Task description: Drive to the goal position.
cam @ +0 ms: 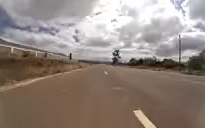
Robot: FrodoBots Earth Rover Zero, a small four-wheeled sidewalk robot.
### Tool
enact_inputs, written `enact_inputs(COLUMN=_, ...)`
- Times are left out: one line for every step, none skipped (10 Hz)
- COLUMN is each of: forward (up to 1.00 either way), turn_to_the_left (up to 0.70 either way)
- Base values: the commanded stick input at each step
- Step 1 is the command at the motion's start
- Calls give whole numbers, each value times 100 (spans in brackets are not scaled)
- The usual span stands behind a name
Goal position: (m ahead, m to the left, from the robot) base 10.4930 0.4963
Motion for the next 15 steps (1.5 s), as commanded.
enact_inputs(forward=85, turn_to_the_left=0)
enact_inputs(forward=85, turn_to_the_left=0)
enact_inputs(forward=85, turn_to_the_left=0)
enact_inputs(forward=85, turn_to_the_left=0)
enact_inputs(forward=85, turn_to_the_left=0)
enact_inputs(forward=85, turn_to_the_left=0)
enact_inputs(forward=85, turn_to_the_left=0)
enact_inputs(forward=85, turn_to_the_left=0)
enact_inputs(forward=85, turn_to_the_left=0)
enact_inputs(forward=85, turn_to_the_left=0)
enact_inputs(forward=85, turn_to_the_left=0)
enact_inputs(forward=85, turn_to_the_left=-33)
enact_inputs(forward=85, turn_to_the_left=-34)
enact_inputs(forward=85, turn_to_the_left=-33)
enact_inputs(forward=85, turn_to_the_left=-18)
